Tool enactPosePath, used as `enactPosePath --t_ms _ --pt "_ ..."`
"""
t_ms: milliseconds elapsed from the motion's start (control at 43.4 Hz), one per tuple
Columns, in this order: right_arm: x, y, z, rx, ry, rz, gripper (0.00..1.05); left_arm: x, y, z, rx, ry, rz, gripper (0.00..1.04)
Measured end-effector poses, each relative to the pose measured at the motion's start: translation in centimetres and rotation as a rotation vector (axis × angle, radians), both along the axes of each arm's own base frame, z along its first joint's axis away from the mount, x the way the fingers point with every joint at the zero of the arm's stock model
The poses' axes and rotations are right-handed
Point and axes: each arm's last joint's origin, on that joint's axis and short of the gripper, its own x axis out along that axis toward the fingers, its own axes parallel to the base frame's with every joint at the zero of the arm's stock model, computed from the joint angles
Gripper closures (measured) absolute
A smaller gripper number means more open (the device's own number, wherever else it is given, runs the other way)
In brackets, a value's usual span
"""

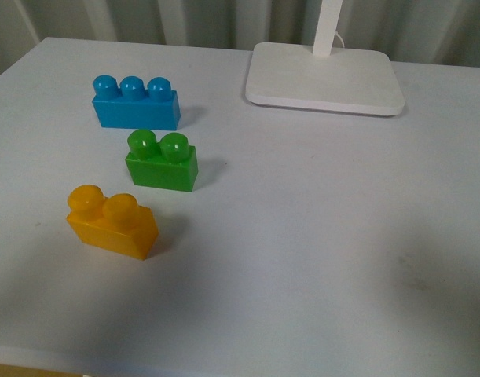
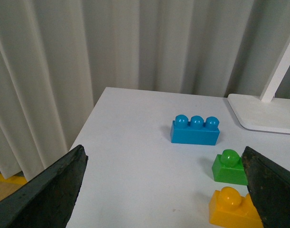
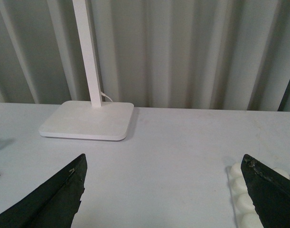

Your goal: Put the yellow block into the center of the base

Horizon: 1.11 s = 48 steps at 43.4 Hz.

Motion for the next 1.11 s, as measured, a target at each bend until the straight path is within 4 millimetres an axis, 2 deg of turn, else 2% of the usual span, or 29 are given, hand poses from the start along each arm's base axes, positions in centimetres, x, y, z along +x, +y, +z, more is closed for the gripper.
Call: enactPosePath --t_ms 1106 --pt "0.00 0.00 0.00 0.000 0.000 0.000 0.09 0.00 0.00 0.00 0.000 0.000 0.000 0.06"
